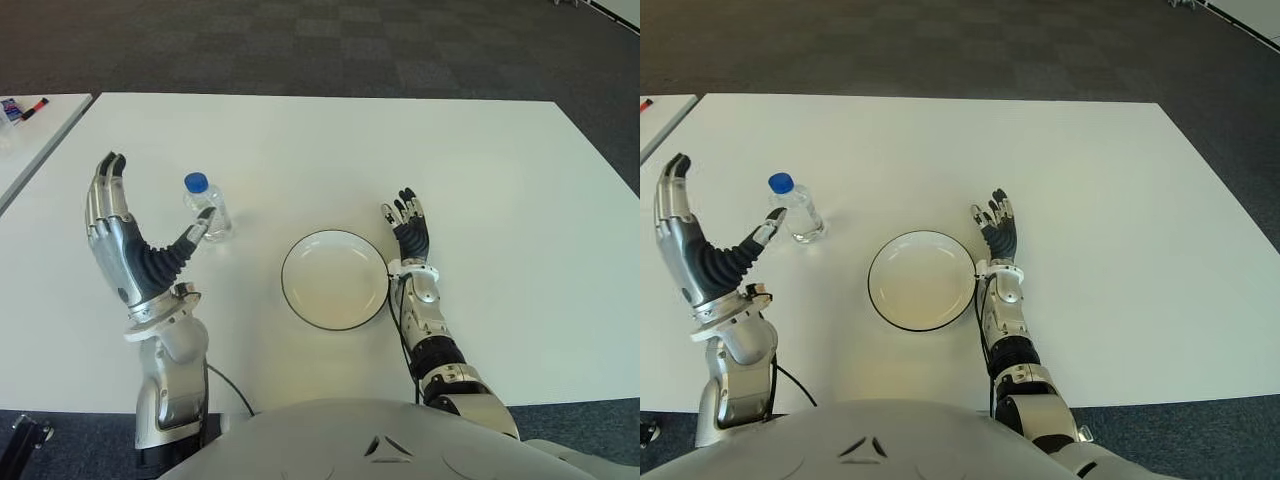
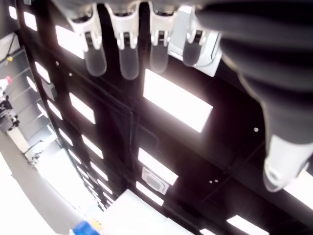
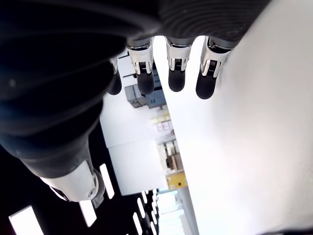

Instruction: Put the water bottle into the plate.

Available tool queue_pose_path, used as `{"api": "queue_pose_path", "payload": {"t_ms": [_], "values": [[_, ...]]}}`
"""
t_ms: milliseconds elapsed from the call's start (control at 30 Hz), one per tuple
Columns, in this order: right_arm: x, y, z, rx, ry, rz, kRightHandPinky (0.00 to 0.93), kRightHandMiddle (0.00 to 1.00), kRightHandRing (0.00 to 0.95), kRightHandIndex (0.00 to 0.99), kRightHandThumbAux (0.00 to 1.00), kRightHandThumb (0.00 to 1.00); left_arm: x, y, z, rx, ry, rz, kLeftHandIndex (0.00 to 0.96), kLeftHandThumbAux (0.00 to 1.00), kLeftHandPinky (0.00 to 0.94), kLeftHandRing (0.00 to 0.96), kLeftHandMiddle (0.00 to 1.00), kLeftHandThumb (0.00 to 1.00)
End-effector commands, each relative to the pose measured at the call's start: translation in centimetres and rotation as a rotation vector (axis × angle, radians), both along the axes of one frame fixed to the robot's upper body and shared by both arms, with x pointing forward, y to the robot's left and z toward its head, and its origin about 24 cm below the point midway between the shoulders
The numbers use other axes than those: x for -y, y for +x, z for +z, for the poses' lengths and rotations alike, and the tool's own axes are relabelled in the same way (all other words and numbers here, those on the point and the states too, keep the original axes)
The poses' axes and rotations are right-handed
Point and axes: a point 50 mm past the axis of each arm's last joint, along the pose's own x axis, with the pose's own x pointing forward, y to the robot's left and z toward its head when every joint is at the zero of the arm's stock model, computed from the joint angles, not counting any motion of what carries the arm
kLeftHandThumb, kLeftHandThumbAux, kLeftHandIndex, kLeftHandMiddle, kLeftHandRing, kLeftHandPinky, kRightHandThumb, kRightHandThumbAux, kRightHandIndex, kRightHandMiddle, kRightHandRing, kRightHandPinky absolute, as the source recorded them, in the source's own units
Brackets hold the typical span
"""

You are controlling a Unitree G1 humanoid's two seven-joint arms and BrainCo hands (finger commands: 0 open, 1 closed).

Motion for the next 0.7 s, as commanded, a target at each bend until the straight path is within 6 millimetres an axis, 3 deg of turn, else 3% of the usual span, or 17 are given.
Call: {"api": "queue_pose_path", "payload": {"t_ms": [33,233,700], "values": [[-1.9,-1.7,-2.5,-0.144,0.087,-0.008,0.091,0.062,0.048,0.060,0.758,0.032,-0.3,0.3,-1.1,-0.076,0.033,-0.014,0.113,0.714,0.092,0.093,0.101,0.000],[-1.8,-1.7,-2.5,-0.148,0.086,-0.007,0.094,0.065,0.051,0.067,0.758,0.033,-0.6,0.8,-1.7,-0.117,0.061,-0.022,0.098,0.766,0.058,0.064,0.085,0.000],[-1.6,-1.7,-2.5,-0.143,0.082,0.002,0.086,0.058,0.043,0.054,0.742,0.044,-0.6,1.7,-2.3,-0.140,0.039,-0.039,0.073,0.771,0.041,0.053,0.080,0.000]]}}
